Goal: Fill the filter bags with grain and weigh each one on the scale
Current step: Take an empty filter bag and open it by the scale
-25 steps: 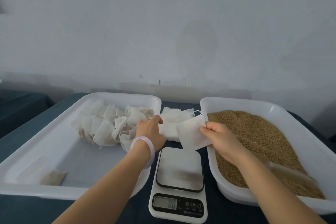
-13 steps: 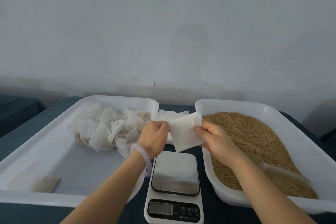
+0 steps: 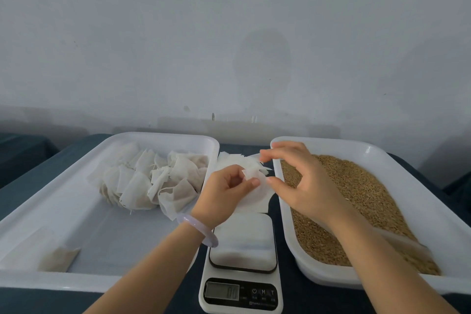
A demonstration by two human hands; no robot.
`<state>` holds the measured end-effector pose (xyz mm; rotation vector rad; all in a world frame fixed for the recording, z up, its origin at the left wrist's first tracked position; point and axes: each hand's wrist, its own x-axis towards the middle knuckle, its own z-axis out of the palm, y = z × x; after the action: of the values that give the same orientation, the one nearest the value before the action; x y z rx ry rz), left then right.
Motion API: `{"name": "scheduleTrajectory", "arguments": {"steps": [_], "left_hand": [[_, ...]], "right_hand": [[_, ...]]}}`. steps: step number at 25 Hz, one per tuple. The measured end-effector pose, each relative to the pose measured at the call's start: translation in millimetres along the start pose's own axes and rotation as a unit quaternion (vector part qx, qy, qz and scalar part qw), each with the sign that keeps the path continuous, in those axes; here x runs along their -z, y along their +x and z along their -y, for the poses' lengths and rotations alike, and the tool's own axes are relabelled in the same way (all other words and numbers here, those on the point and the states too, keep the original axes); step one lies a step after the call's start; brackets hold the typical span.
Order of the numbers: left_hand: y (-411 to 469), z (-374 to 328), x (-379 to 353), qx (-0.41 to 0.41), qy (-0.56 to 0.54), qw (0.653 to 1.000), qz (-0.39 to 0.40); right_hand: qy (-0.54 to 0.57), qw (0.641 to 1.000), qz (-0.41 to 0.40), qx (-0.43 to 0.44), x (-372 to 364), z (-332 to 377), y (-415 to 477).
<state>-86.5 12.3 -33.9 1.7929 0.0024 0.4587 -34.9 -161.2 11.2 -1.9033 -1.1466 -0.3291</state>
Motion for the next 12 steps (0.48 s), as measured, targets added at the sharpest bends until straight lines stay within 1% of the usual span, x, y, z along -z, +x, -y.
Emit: {"name": "scheduleTrajectory", "arguments": {"steps": [1, 4, 5, 6, 10, 12], "left_hand": [[-0.3, -0.8, -0.6, -0.005, -0.01, 1.0, 0.013], [-0.7, -3.5, 0.9, -0.003, -0.051, 0.997, 0.058], [-1.0, -2.8, 1.0, 0.002, -0.062, 0.996, 0.068], [-0.8, -1.6, 0.6, 0.01, -0.068, 0.995, 0.069], [2.5, 4.8, 0.8, 0.039, -0.049, 0.998, 0.03], [2.9, 7.4, 1.3, 0.056, -0.058, 0.997, 0.014]], "right_hand": [[0.0, 1.0, 0.021, -0.007, 1.6, 2.0, 3.4], [0.008, 0.99, 0.123, -0.075, 3.6, 0.2, 8.8], [0.015, 0.987, 0.133, -0.093, 1.8, -2.7, 8.0], [0.024, 0.986, 0.124, -0.109, -0.7, -4.8, 6.3], [0.059, 0.988, 0.017, -0.144, -8.3, -12.2, 0.6], [0.058, 0.985, -0.016, -0.16, -7.2, -16.8, -1.0]]}}
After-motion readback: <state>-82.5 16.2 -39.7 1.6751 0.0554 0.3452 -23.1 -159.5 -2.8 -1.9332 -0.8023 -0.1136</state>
